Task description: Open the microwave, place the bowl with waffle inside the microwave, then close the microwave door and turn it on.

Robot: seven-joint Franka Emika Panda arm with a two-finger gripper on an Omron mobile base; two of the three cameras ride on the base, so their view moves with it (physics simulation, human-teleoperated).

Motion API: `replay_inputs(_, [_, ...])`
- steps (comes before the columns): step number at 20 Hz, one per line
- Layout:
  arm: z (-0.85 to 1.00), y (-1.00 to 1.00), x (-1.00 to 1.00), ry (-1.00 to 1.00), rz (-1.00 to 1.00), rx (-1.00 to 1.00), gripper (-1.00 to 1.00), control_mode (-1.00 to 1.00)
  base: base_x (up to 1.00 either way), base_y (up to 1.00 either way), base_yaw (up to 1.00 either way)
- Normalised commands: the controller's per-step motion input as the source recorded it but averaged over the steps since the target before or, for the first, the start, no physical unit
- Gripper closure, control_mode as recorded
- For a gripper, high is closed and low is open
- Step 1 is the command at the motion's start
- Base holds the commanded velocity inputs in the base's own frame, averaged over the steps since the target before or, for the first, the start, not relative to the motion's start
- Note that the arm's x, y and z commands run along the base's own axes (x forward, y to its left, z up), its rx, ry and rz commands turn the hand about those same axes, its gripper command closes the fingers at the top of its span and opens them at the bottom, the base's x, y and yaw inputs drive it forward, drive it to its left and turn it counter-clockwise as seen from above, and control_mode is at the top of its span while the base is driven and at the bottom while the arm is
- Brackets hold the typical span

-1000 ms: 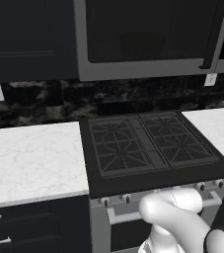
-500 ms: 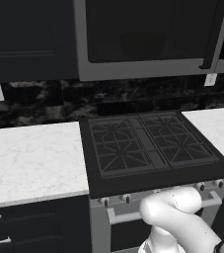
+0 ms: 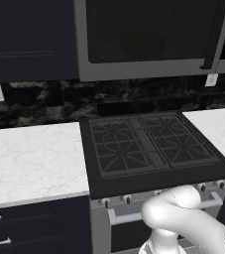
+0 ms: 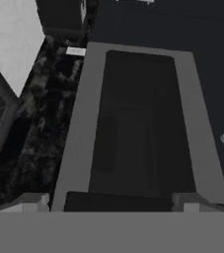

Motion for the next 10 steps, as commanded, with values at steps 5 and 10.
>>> replay_inputs(5, [-0.11, -0.44, 0.11, -0.19, 0.19, -0.23, -1.00, -1.00, 0.00, 0.00, 0.00])
replay_inputs(10, [0.00, 0.00, 0.13, -0.29, 0.14, -0.21, -1.00, -1.00, 0.00, 0.00, 0.00])
